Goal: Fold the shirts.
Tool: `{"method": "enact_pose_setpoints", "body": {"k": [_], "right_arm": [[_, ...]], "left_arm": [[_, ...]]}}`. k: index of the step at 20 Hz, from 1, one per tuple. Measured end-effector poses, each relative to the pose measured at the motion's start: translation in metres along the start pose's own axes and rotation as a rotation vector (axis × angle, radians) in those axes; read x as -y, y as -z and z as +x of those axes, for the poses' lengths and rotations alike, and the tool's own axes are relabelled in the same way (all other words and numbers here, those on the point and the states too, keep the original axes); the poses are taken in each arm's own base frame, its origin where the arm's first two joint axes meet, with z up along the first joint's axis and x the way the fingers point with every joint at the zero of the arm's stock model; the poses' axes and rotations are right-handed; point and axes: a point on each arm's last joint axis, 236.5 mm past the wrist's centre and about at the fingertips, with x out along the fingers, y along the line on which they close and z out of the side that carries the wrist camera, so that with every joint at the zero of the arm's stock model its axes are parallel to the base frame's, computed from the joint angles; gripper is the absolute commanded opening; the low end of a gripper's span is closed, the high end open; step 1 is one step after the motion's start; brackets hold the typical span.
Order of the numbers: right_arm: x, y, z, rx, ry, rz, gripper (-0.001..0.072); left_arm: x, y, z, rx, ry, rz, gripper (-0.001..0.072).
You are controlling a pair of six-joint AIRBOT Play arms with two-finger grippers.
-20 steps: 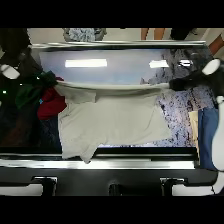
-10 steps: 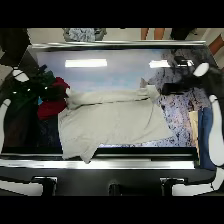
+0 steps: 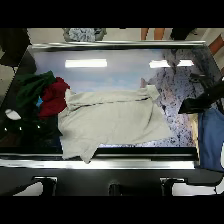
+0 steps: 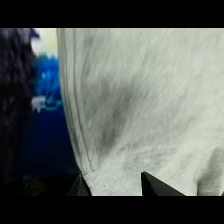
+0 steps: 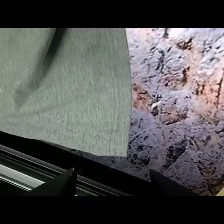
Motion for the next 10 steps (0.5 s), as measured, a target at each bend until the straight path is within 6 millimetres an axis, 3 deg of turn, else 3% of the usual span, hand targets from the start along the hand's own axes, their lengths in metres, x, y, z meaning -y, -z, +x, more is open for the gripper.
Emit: {"method": "enact_pose_setpoints", "body": {"k": [7,9,10], "right_arm": [[-0.006,0.019,0.032,-0.082,-0.046,-0.013,0.0560],[-0.006,0.028,0.046,-0.110,-0.064,-0.007,0.0583],[-0.007,0.033,0.054,-0.126,-0.073,-0.005,0.0648]], "left_arm": [[-0.008,0.008,0.023,0.031,0.028,-0.038,0.0439],[-0.008,0.009,0.027,0.024,0.036,-0.047,0.0353],[-0.009,0.009,0.029,0.020,0.035,-0.051,0.0273]]}}
